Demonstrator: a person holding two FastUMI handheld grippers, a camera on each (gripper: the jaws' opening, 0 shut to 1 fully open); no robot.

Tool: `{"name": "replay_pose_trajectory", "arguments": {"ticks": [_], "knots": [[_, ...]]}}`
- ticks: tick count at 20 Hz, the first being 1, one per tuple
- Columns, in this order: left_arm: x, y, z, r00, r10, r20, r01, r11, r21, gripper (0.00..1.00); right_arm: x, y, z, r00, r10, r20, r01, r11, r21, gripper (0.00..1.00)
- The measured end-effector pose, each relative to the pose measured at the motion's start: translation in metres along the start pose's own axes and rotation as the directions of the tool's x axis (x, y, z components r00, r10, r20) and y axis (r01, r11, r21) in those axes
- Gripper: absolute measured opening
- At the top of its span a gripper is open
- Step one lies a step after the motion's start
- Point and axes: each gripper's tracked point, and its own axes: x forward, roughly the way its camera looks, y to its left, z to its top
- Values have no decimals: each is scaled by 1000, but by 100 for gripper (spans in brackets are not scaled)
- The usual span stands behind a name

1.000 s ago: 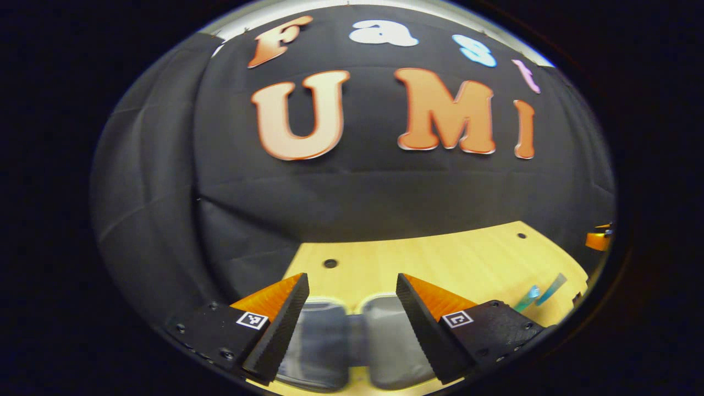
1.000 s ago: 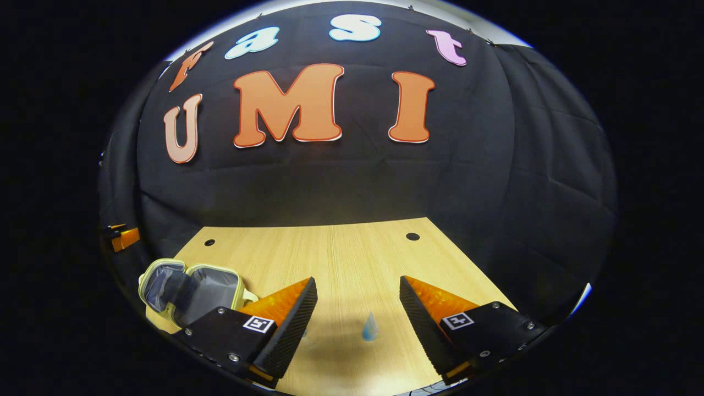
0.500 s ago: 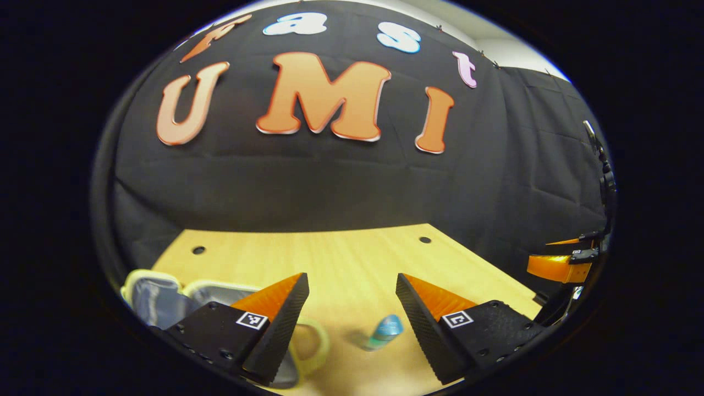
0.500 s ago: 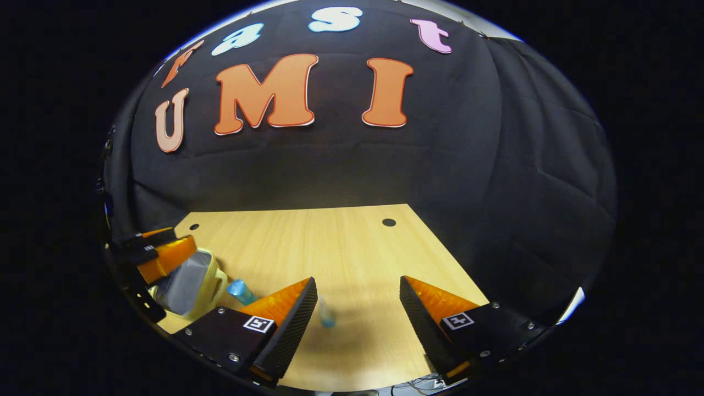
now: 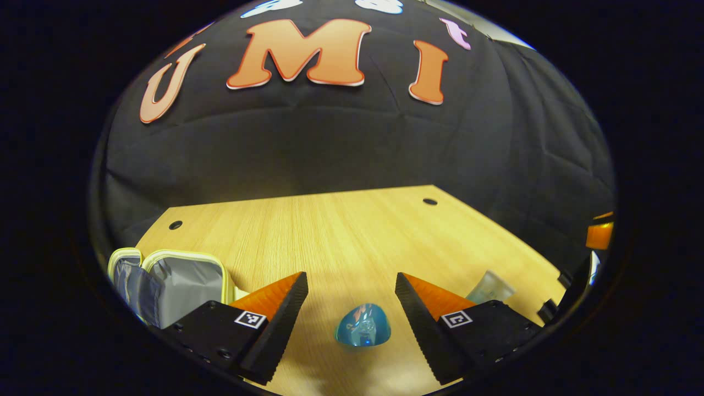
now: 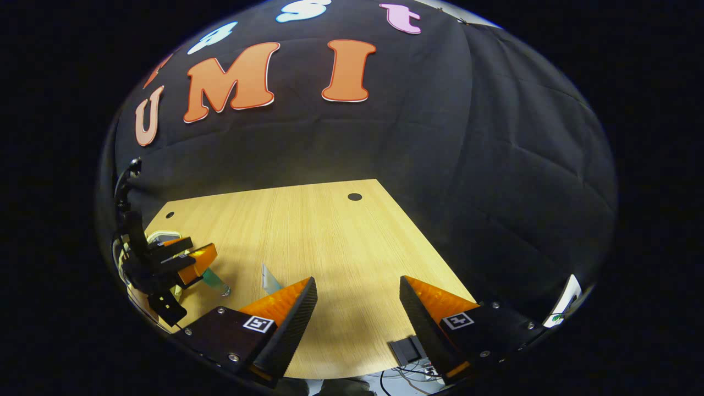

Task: First open the suitcase, pack the skin care products into it, and then close the suitcase.

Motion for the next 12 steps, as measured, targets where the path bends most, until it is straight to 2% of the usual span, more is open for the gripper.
{"name": "replay_pose_trajectory", "arguments": {"ticks": [5, 7, 8, 9, 11, 12], "knots": [[19, -9, -36, 999, -2, -53, 2, 1000, 8, 100, 6, 1, -8, 1000, 3, -21, -3, 1000, -17, 96], [23, -11, -46, 998, 8, -66, -7, 1000, 12, 95, 10, 2, -14, 999, 9, -39, -9, 1000, -17, 96], [25, -12, -54, 997, 15, -81, -16, 1000, -3, 86, 10, 3, -17, 999, 10, -47, -11, 1000, -18, 96], [28, -4, -63, 994, 61, -91, -62, 998, -12, 83, 10, 4, -20, 999, 11, -52, -12, 1000, -21, 96], [29, -3, -82, 987, 65, -147, -72, 997, -37, 54, 10, 5, -24, 998, 12, -63, -15, 999, -37, 96], [29, -6, -78, 987, 67, -143, -73, 997, -37, 50, 11, 9, -23, 998, 17, -60, -20, 999, -45, 96]]}}
